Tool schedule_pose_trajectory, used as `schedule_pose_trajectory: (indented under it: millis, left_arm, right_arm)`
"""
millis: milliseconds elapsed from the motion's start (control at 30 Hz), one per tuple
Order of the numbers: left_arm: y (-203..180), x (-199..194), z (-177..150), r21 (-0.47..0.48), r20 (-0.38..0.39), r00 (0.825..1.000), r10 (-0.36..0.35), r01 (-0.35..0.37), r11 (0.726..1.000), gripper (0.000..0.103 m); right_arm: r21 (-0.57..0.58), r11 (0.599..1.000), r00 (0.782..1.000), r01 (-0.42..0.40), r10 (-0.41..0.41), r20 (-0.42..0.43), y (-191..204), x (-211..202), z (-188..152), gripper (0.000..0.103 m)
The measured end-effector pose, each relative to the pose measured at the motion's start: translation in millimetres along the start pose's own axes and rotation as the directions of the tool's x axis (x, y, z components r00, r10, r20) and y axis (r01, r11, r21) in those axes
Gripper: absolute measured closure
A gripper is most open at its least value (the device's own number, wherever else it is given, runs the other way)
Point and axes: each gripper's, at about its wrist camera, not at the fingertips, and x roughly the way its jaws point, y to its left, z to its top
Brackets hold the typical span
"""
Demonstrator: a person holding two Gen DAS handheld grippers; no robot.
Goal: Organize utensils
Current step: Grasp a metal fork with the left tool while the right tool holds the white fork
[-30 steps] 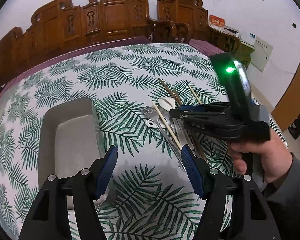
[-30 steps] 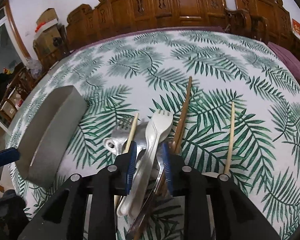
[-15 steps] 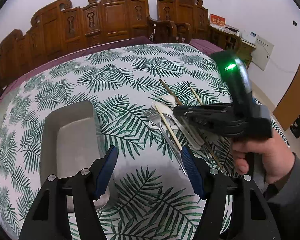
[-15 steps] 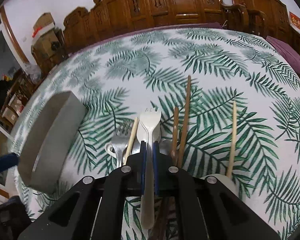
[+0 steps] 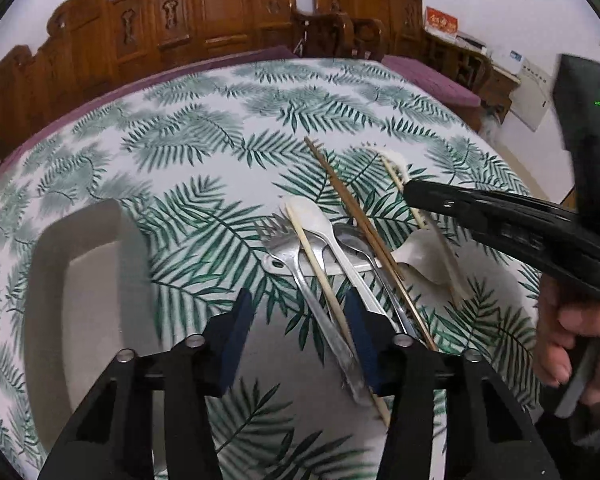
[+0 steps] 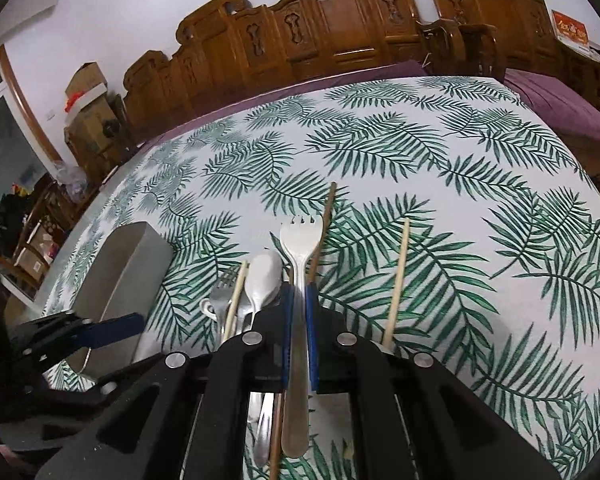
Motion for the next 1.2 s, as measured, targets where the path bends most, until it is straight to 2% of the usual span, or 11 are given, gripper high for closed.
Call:
schedule_pose_trajectory:
  millis: [233,367,567,633,667,733,967,1100,1200]
  left_arm:
    - [5,30,3,-0.061,-0.073,0.997,0.002,-0.006,0.998,0.078]
    - [6,38,5,-0.106,-0.097,0.995,-0.037,0.026,0.994,0.079]
    - [-2,47,7,-0.101,-0.115,0.993,-0.034,0.022,0.995,0.079]
    - [-2,45,7,-0.106,-0.112,0.993,-0.048,0.036,0.994,0.095]
    - [-2,44,7,-0.104,-0.111,0.993,-0.043,0.032,0.994,0.096]
    - [-1,41,6,-0.094,-0.112,0.993,-0.025,0.014,0.995,0.103]
    - [11,25,4,-0.108,-0.098,0.995,-0.028,0.018,0.994,0.103]
    - [18,21,7,-0.174,-0.093,0.992,-0.086,0.069,0.982,0.103]
    - [13,28,9,-0.166,-0.101,0.993,-0.069,0.051,0.985,0.103]
  right_arm:
    - [-0.017,1.0,1.0,0.006,-0.006,0.002,2,-1,-2,0.095]
    - [-0.028,1.0,1.0,0.01,-0.01,0.003,6,-1,-2,0.095]
    - [-0.041,0.999,1.0,0.016,-0.016,-0.002,10,-1,-3,0.095]
    - [-0.045,0.999,1.0,0.017,-0.017,-0.002,12,-2,-3,0.095]
    - [-0.047,0.999,1.0,0.018,-0.018,-0.003,12,-2,-2,0.095]
    - [-0.052,0.998,1.0,0.019,-0.019,-0.003,14,-3,-3,0.095]
    - [-0.067,0.997,1.0,0.03,-0.03,0.003,22,-6,-5,0.095]
    - [-0.054,0.998,0.999,0.046,-0.046,-0.005,20,-5,-8,0.095]
    - [-0.058,0.997,0.999,0.051,-0.051,-0.002,20,-8,-9,0.095]
